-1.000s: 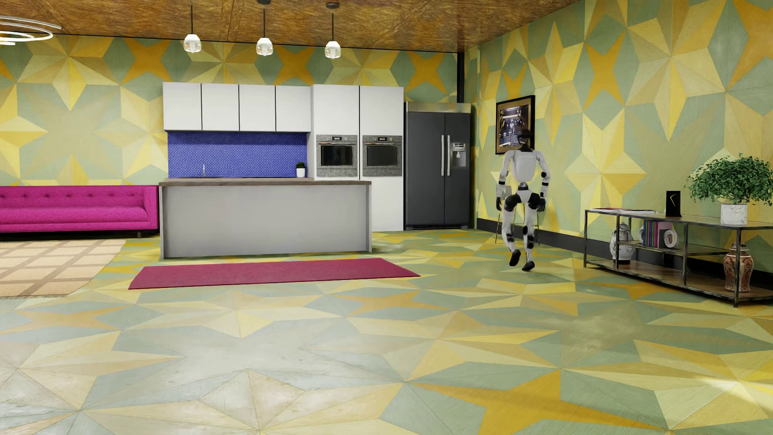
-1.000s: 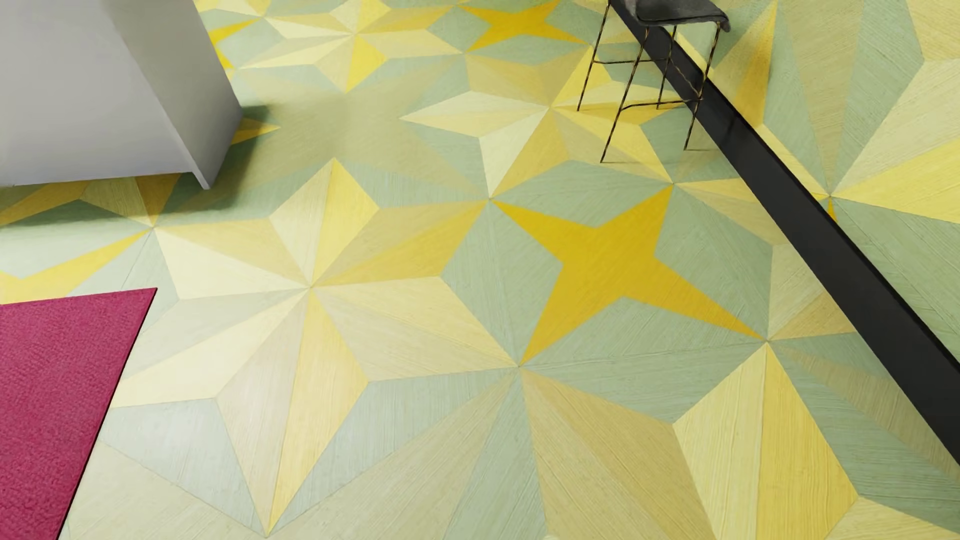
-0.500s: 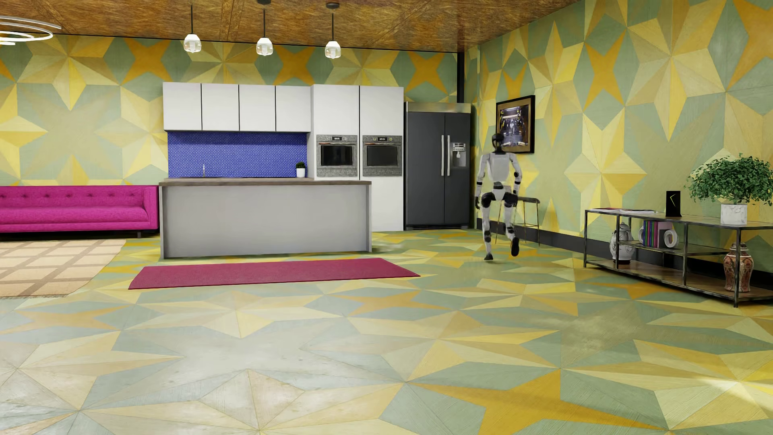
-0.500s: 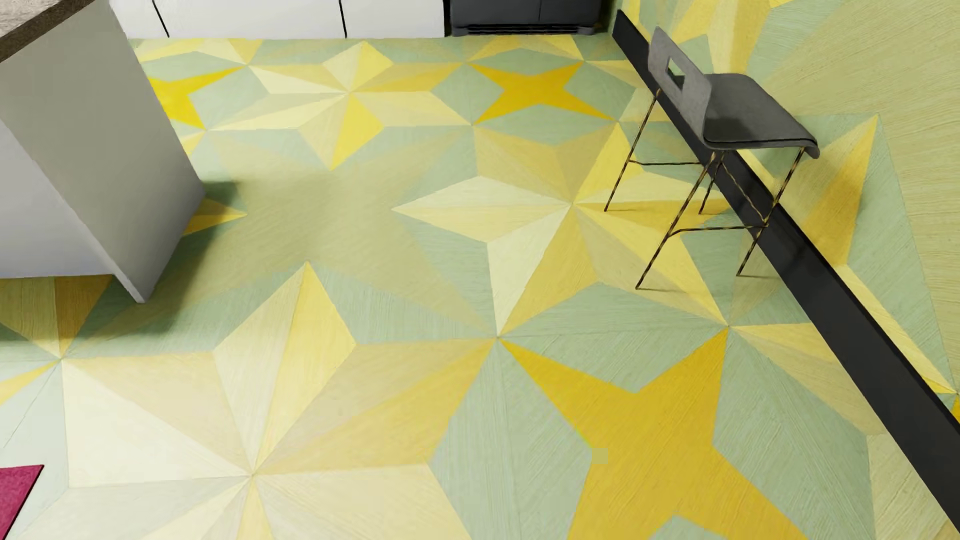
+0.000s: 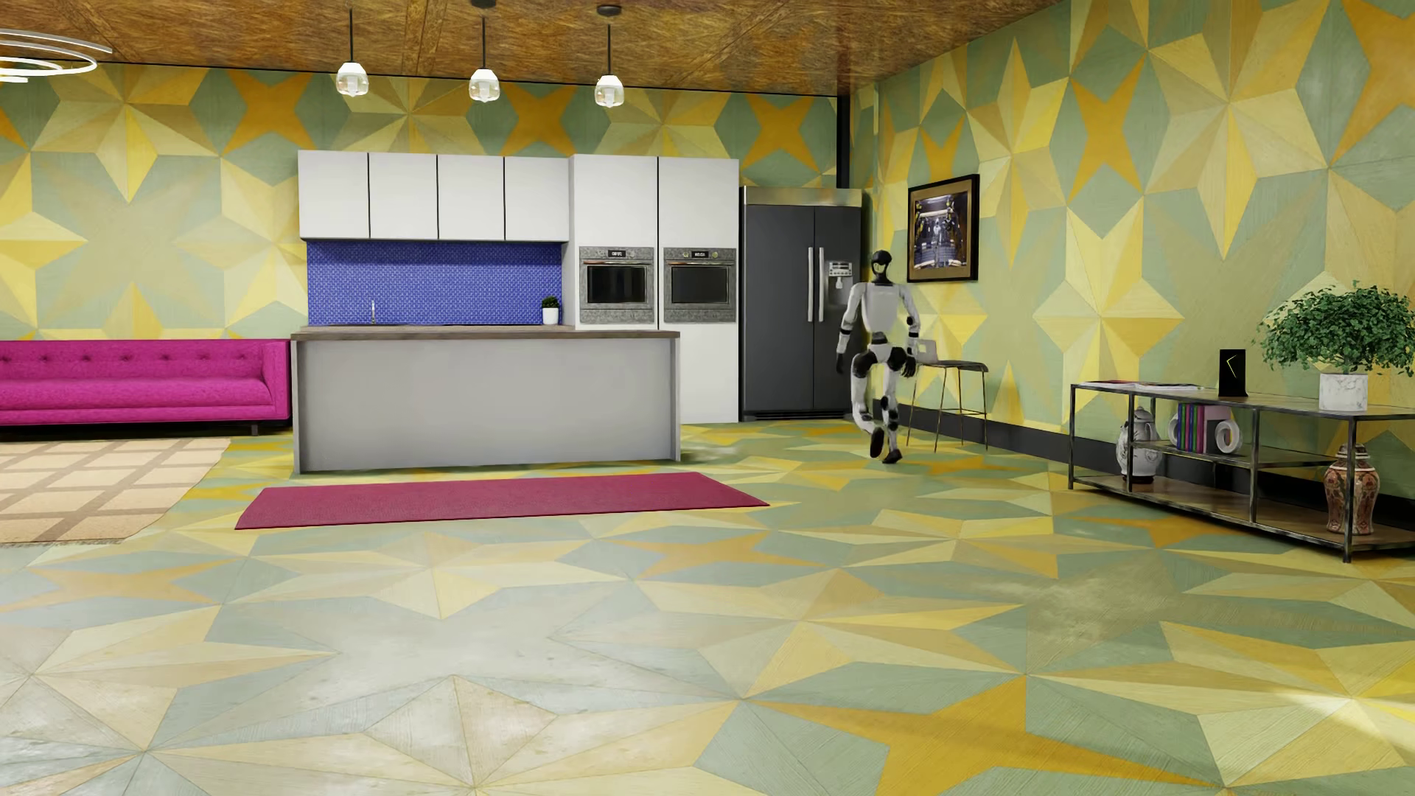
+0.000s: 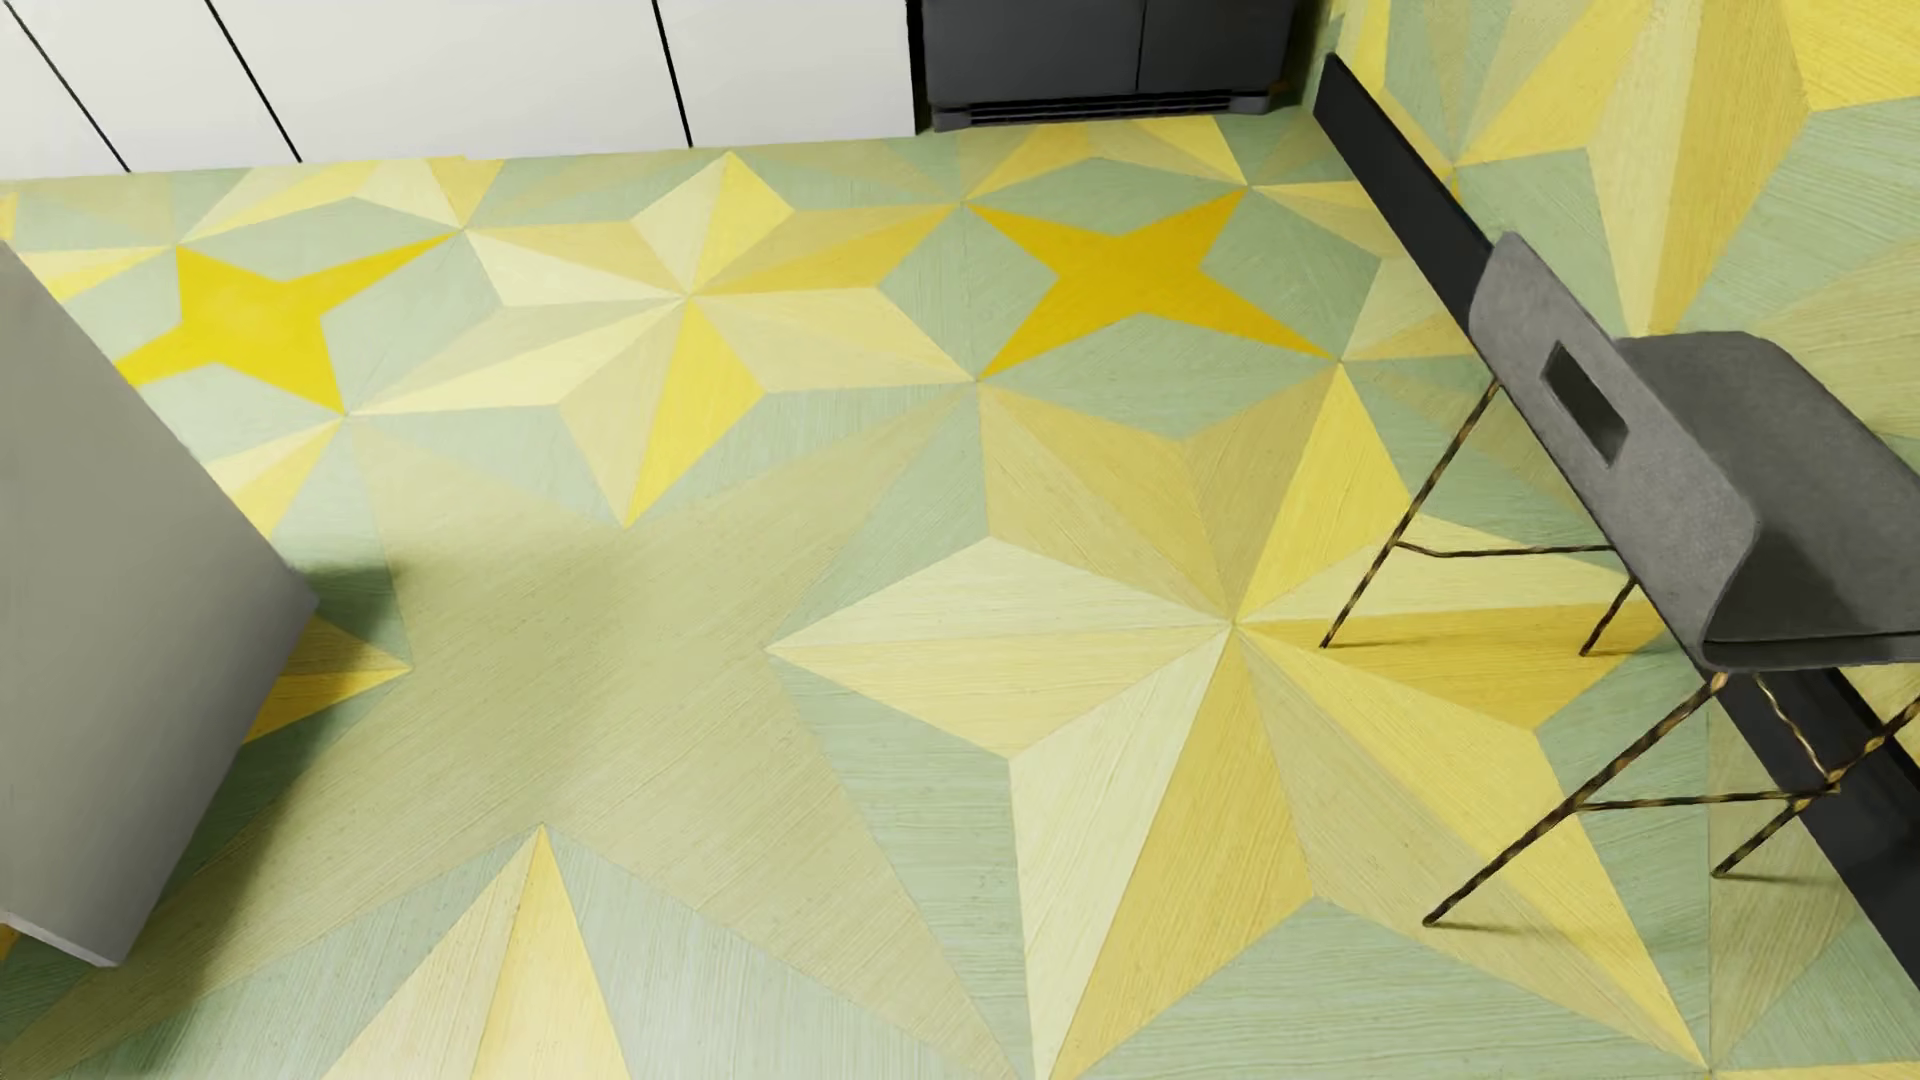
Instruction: Move towards the counter
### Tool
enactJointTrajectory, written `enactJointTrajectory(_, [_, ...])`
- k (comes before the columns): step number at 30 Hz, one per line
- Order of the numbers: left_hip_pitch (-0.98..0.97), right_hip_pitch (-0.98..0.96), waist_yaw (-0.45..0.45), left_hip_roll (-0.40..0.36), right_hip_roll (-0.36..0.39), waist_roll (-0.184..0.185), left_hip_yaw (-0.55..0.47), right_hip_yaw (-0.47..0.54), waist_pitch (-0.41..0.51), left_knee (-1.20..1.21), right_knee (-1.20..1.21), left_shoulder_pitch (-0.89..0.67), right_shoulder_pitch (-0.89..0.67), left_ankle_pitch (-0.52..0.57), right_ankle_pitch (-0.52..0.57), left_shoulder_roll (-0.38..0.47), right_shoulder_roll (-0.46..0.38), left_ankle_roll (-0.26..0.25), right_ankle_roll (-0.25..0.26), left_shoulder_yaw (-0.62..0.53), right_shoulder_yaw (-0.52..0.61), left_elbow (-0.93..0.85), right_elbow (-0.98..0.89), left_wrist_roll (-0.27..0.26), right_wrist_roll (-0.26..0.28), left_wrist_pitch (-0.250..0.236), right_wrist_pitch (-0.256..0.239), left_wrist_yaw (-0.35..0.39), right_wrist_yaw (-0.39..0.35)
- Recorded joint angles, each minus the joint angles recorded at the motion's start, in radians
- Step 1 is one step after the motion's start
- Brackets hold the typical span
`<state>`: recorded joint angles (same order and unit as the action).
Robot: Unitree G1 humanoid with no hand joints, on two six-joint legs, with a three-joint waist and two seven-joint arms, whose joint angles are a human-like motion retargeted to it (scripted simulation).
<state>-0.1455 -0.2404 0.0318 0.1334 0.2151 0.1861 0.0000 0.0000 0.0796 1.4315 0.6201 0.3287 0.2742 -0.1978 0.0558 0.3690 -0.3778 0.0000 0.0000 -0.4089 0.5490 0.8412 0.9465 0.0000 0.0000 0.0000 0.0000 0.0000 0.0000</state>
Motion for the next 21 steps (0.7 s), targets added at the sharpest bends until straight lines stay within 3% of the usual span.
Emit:
enactJointTrajectory(2, [-0.154,0.236,0.132,-0.047,-0.027,-0.031,0.0,0.0,0.014,-0.153,-0.126,0.051,-0.024,-0.048,-0.154,0.013,-0.032,0.0,0.0,-0.014,-0.027,0.043,-0.12,0.0,0.0,0.0,0.0,0.0,0.0])
enactJointTrajectory(5, [-0.304,0.491,0.261,-0.029,-0.075,-0.049,0.0,0.0,-0.012,-0.668,-0.2,0.116,-0.088,0.002,-0.436,0.036,-0.057,0.0,0.0,-0.017,-0.099,0.107,-0.267,0.0,0.0,0.0,0.0,0.0,0.0])
enactJointTrajectory(6, [-0.322,0.535,0.284,-0.016,-0.078,-0.043,0.0,0.0,-0.029,-0.845,-0.192,0.13,-0.118,0.061,-0.477,0.039,-0.062,0.0,0.0,-0.019,-0.121,0.133,-0.298,0.0,0.0,0.0,0.0,0.0,0.0])
enactJointTrajectory(7, [-0.339,0.569,0.294,-0.011,-0.081,-0.037,0.0,0.0,-0.045,-1.066,-0.198,0.142,-0.141,0.302,-0.478,0.04,-0.065,0.0,0.0,-0.023,-0.145,0.158,-0.32,0.0,0.0,0.0,0.0,0.0,0.0])
enactJointTrajectory(8, [-0.37,0.597,0.29,-0.016,-0.088,-0.031,0.0,0.0,-0.051,-1.118,-0.196,0.151,-0.152,0.38,-0.431,0.039,-0.063,0.0,0.0,-0.023,-0.164,0.184,-0.332,0.0,0.0,0.0,0.0,0.0,0.0])
enactJointTrajectory(9, [-0.394,0.625,0.281,-0.033,-0.11,-0.031,0.0,0.0,-0.042,-0.845,-0.147,0.154,-0.143,0.061,-0.334,0.039,-0.055,0.0,0.0,-0.033,-0.185,0.214,-0.33,0.0,0.0,0.0,0.0,0.0,0.0])
enactJointTrajectory(10, [-0.416,0.611,0.27,-0.055,-0.144,-0.04,0.0,0.0,-0.041,-0.719,-0.02,0.152,-0.124,-0.04,-0.197,0.038,-0.039,0.0,0.0,-0.035,-0.2,0.236,-0.299,0.0,0.0,0.0,0.0,0.0,0.0])
enactJointTrajectory(11, [-0.421,0.549,0.251,-0.089,-0.184,-0.05,0.0,0.0,-0.034,-0.603,0.186,0.141,-0.106,-0.046,-0.068,0.033,-0.02,0.0,0.0,-0.03,-0.198,0.248,-0.235,0.0,0.0,0.0,0.0,0.0,0.0])
enactJointTrajectory(12, [-0.372,0.459,0.23,-0.137,-0.204,-0.047,0.0,0.0,-0.013,-0.54,0.444,0.111,-0.09,-0.088,-0.012,0.031,-0.014,0.0,0.0,-0.049,-0.176,0.246,-0.158,0.0,0.0,0.0,0.0,0.0,0.0])
enactJointTrajectory(14, [-0.205,0.201,0.149,-0.22,-0.193,-0.016,0.0,0.0,0.0,-0.619,0.865,0.065,-0.064,-0.085,-0.06,0.02,-0.024,0.0,0.0,-0.067,-0.069,0.141,-0.045,0.0,0.0,0.0,0.0,0.0,0.0])
enactJointTrajectory(15, [-0.092,0.092,0.086,-0.236,-0.174,0.007,0.0,0.0,0.003,-0.692,0.908,0.052,-0.031,-0.05,-0.057,0.012,-0.023,0.0,0.0,-0.049,-0.036,0.067,-0.01,0.0,0.0,0.0,0.0,0.0,0.0])
enactJointTrajectory(17, [0.116,-0.097,-0.039,-0.232,-0.137,0.037,0.0,0.0,-0.001,-0.835,0.701,0.012,0.044,0.023,0.065,-0.002,-0.014,0.0,0.0,-0.021,-0.001,-0.057,0.026,0.0,0.0,0.0,0.0,0.0,0.0])
enactJointTrajectory(19, [0.283,-0.213,-0.139,-0.185,-0.144,0.039,0.0,0.0,-0.006,-0.926,0.284,-0.033,0.113,0.087,0.207,0.0,-0.002,0.0,0.0,-0.01,0.014,-0.163,0.02,0.0,0.0,0.0,0.0,0.0,0.0])
enactJointTrajectory(20, [0.353,-0.255,-0.158,-0.158,-0.159,0.025,0.0,0.0,-0.016,-0.948,0.09,-0.052,0.14,0.114,0.163,0.011,0.009,0.0,0.0,-0.005,0.015,-0.22,0.014,0.0,0.0,0.0,0.0,0.0,0.0])
enactJointTrajectory(21, [0.406,-0.294,-0.17,-0.131,-0.182,0.005,0.0,0.0,-0.03,-0.953,-0.064,-0.064,0.154,0.156,-0.005,0.029,0.021,0.0,0.0,0.007,0.013,-0.282,0.013,0.0,0.0,0.0,0.0,0.0,0.0])
